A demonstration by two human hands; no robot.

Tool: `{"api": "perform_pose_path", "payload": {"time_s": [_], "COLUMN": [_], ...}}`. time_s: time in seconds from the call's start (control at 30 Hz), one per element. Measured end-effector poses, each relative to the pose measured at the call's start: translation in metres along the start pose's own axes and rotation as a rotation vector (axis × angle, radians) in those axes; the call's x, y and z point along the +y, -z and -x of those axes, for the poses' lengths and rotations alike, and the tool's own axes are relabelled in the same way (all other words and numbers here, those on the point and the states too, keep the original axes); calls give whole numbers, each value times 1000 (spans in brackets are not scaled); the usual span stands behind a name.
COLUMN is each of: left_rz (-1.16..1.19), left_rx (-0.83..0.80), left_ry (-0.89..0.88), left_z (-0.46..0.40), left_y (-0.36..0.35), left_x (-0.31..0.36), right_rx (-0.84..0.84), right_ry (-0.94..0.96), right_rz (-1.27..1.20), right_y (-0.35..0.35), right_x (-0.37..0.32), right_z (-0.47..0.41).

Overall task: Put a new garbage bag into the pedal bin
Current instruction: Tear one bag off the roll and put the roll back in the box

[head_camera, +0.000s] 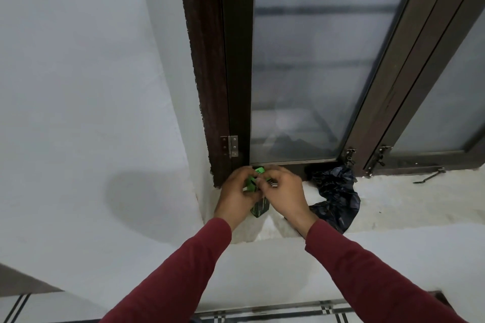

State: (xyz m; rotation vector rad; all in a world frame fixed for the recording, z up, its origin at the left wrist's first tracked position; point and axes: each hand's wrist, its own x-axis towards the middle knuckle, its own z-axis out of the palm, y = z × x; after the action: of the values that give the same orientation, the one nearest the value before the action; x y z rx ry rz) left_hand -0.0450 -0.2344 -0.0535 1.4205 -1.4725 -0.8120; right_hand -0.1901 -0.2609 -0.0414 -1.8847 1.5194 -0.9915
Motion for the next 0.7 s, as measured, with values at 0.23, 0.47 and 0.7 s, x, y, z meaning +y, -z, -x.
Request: {"api": "perform_pose_path", "payload": {"time_s": [0.23,0.47,0.7], "left_rz": [-92,-697,-993], "left_rx": [257,35,-152], "left_ry": [154,383,358], "left_z": [-6,-18,-17], "left_y": [9,25,18], "left_x": [20,34,21], "right_rx": [-169,-52,-106], "right_ry": [-395,-625,-558], "right_rz": [-337,-466,-182], "right_y": [18,0,-28], "right_x": [11,33,28], "right_z": [17,21,-10]}}
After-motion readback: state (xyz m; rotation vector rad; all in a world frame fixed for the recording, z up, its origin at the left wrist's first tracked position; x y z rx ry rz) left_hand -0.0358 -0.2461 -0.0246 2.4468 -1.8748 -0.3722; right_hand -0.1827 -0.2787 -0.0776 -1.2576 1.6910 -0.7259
